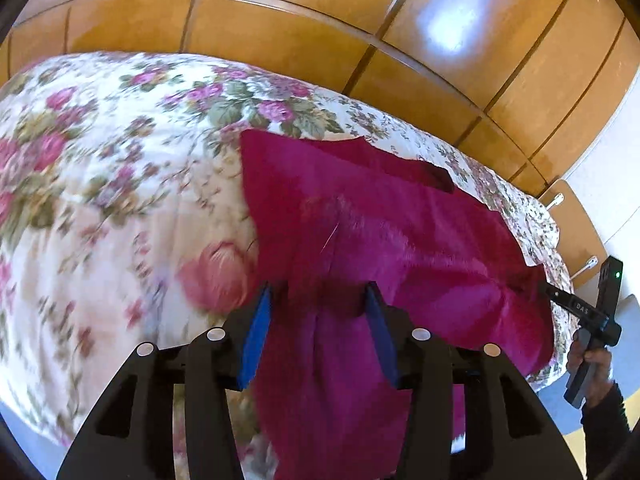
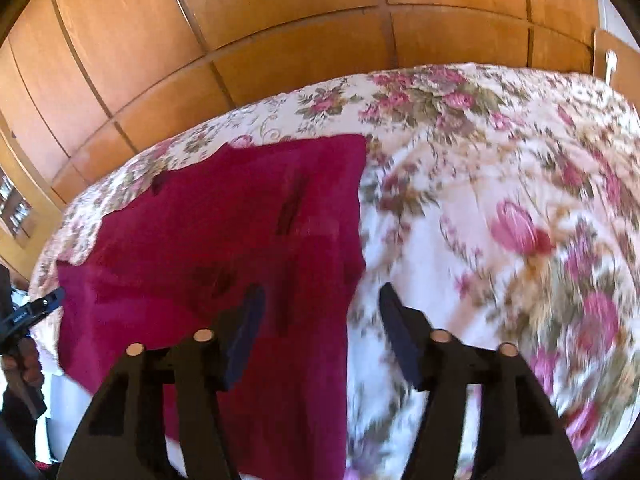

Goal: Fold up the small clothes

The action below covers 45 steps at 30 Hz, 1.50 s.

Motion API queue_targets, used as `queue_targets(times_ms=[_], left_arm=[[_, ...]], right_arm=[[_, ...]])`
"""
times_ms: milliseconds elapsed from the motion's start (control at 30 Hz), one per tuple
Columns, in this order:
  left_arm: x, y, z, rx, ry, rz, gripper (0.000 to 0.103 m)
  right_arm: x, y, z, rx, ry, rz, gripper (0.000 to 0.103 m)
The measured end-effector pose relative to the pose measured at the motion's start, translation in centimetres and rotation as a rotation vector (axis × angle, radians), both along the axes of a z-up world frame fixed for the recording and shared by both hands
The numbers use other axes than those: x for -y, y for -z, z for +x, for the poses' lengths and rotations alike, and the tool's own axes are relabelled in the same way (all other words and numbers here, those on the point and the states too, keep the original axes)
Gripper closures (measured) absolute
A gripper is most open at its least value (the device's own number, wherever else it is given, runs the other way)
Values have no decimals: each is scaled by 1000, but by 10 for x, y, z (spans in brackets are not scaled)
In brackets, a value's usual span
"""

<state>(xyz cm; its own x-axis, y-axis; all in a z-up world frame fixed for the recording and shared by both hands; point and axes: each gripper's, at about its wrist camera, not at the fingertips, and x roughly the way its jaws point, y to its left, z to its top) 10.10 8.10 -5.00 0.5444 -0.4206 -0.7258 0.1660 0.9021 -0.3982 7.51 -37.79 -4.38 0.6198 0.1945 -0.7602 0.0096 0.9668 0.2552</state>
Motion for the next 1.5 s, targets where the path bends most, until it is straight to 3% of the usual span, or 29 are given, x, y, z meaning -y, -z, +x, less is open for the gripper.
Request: queue_targets(times_ms=[33,100,200,433,533,667,833,933,1033,1067,1133,1200,1233,1267,1400,1500], left_arm=[[1,0,4,4,7,16,61],[7,4,10,8,24,52,82],[1,3,5,23,18,35,96],[-6,-43,-23,153,29,18,96],[-8,-63,-9,193,18,-2,96],[-6,-77,25,226,-11,32,96],[2,-75,85,220,-48,88,96],[8,-54,127,154,-79,132,96],[14,-24,154,76,-96,177,96],[18,-8,164,44,-107,226,96],[22,16,175,-21,-102,266,96],[23,30,178,-50,-101,288,95],[23,29,177,-44,-103,287,95],[22,25,174,-40,-105,289,90],[12,6,154,-15,-141,275,65],[3,-5,127,1,-137,224,64]], right_arm=[[-3,1,2,-3,-9,-6,75],[-7,2,4,-8,-26,-22,91],[-8,-8,-3,11,-29,-28,96],[-16,-71,-24,151,-63,-17,96],[-16,-86,-5,188,-59,14,96],[-11,-92,46,186,-18,5,96],[4,-74,115,145,47,18,96],[5,-48,151,90,73,-4,96],[4,-1,182,-20,97,-40,96],[5,11,185,-45,99,-48,96],[5,34,191,-93,95,-44,94],[9,36,189,-79,91,-23,88],[12,32,186,-74,88,-4,70],[15,28,183,-65,80,5,62],[23,4,142,-29,34,35,51],[29,-7,96,-22,-9,94,45]])
